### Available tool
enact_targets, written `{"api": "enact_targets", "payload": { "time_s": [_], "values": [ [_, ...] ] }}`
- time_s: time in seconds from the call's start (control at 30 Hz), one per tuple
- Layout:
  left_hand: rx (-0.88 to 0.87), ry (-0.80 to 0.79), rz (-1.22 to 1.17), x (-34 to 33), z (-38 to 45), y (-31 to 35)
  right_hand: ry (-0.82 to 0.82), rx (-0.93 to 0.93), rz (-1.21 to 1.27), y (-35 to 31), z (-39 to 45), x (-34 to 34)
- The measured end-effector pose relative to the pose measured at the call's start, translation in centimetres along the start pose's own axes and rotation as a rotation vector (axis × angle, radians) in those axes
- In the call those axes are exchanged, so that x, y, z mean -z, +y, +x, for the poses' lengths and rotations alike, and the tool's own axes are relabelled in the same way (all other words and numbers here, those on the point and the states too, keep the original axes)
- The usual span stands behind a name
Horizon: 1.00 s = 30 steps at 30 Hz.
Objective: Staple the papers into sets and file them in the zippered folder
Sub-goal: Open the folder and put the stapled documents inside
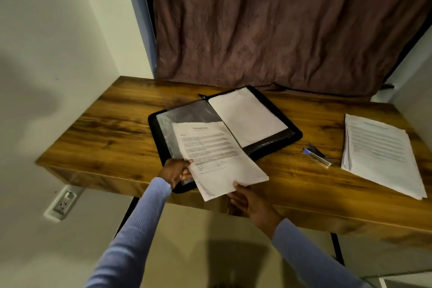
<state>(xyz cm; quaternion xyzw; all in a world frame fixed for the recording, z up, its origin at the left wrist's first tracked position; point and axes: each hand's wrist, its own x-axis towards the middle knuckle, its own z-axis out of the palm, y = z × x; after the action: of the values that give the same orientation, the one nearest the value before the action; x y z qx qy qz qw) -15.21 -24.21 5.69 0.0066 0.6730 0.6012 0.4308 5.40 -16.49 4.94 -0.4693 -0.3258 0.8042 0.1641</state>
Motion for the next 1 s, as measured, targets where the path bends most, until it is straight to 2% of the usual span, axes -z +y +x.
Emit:
{"api": "enact_targets", "payload": {
  "time_s": [0.2, 0.37, 0.57, 0.73, 0.87, 1.0],
  "values": [
    [-0.002, -0.065, -0.024, 0.4, 0.2, 0.1, 0.014, 0.028, 0.005, -0.3, 1.9, -0.8],
    [0.024, -0.122, 0.001, 0.8, 0.2, 0.8, -0.054, -0.003, 0.084, -1.7, 4.2, -3.7],
    [0.011, -0.171, 0.003, 1.1, 0.4, 1.5, -0.036, -0.052, 0.125, -2.3, 7.0, -6.9],
    [0.023, -0.191, 0.007, 1.3, 0.5, 1.4, -0.044, -0.071, 0.198, -1.9, 8.0, -6.9],
    [0.03, -0.204, -0.007, 1.5, 0.4, 1.3, -0.03, -0.05, 0.088, -1.8, 8.3, -6.0],
    [0.044, -0.249, -0.009, 1.5, 0.1, 1.3, 0.167, 0.083, -0.14, -1.9, 9.4, -7.1]
  ]
}}
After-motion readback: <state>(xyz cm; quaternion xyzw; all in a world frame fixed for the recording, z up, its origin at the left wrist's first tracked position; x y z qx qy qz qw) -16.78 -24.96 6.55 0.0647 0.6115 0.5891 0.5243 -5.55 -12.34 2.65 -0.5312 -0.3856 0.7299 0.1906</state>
